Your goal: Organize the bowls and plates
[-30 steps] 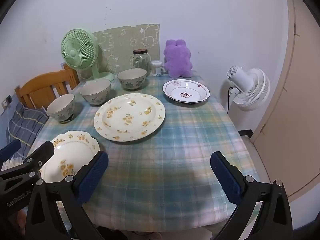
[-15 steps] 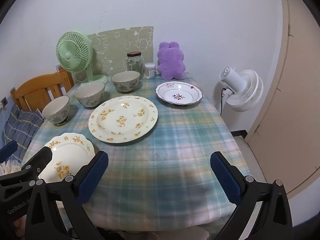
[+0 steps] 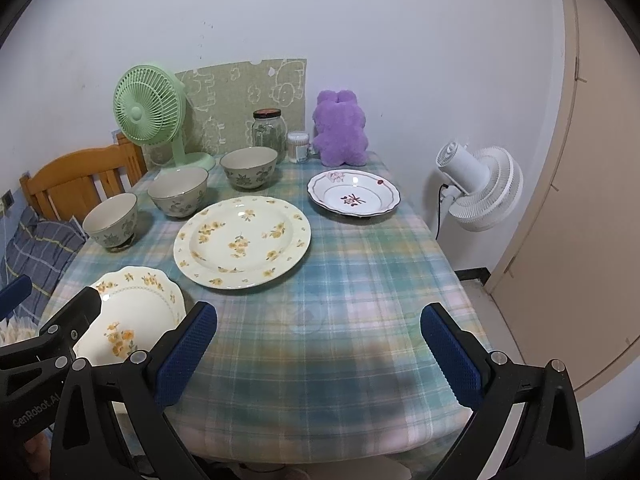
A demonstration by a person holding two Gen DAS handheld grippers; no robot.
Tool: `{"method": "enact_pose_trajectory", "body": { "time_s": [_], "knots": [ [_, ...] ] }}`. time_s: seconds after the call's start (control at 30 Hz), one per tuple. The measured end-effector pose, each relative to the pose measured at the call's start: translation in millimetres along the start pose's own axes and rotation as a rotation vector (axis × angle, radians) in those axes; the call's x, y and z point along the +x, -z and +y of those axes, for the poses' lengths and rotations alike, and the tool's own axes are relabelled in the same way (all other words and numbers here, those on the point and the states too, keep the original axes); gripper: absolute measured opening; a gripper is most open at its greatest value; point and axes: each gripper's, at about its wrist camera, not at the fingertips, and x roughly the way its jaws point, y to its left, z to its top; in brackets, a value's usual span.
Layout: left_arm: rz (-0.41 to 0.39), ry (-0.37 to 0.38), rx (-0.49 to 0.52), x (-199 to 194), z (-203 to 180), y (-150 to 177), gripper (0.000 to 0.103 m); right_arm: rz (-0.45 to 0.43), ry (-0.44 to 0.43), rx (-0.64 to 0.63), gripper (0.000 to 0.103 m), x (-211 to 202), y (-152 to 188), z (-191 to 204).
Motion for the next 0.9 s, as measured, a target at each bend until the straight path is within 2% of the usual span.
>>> {"method": "enact_pose_trajectory", "body": {
  "time_s": [0.9],
  "knots": [
    [0.004, 0.0, -0.009, 1.0, 2.8, 3.7, 0.102, 0.009, -0.001, -0.007, 0.103, 3.6, -0.4, 3.8]
  ]
}}
